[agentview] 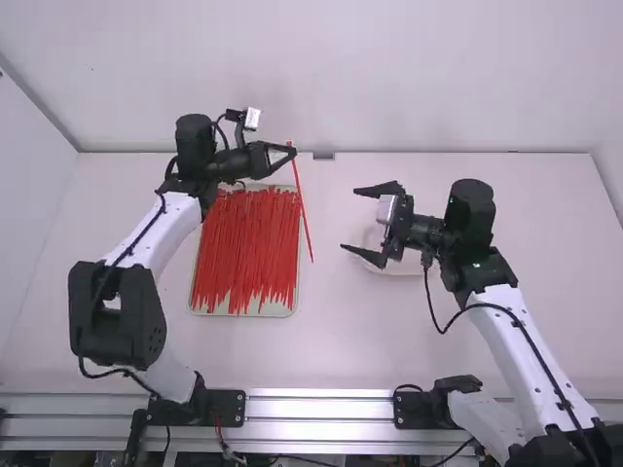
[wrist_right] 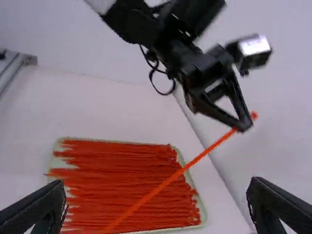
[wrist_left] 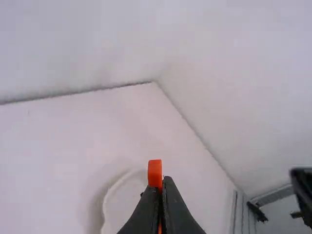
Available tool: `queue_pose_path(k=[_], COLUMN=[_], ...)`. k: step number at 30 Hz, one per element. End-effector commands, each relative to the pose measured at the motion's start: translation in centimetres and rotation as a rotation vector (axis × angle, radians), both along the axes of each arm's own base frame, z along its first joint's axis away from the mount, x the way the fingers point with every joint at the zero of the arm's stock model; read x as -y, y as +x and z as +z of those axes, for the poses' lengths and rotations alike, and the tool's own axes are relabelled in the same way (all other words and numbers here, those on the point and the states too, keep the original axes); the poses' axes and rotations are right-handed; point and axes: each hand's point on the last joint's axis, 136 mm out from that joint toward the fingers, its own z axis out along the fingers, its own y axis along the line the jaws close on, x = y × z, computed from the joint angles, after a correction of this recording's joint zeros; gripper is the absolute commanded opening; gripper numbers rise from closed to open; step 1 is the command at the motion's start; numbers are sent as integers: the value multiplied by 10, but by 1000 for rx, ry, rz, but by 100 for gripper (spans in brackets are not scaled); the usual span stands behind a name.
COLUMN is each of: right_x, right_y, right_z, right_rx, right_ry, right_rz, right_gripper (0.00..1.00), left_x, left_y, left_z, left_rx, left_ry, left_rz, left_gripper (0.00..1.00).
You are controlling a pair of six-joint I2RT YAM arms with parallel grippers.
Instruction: Fasten the cable tie
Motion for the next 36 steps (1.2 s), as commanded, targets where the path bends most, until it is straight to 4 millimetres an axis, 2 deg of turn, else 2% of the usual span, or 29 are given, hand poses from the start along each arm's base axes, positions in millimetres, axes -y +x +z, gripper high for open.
queue_pose_path(k=[1,6,11,15,19,25,36], right_x=[-8,-21,-34,-39,-39,-37,-37], right_y=[-6,-19,-34,-47,-48,-56,-67], right_z=[7,0,-5,-6,-9,-13,-26], right_rx=[187,388,671,803,884,1018,1247], right_ry=[-36,-86,-131,-115,-125,-102,-96], right_rz=[71,158,254,328,344,390,446], right_gripper=[98,98,98,98,98,98,99], left_x=[-1,1,15,21,22,22,25], left_y=[4,-6,-40,-61,-68,-69,-42], left_z=[4,-11,8,19,26,28,20], left_rx=[-29,-183,-308,-443,-563,-677,-811], left_ry=[-14,-44,-168,-234,-272,-300,-359], left_rz=[1,-19,-232,-346,-383,-378,-185], left_gripper=[2,2,2,2,2,2,2])
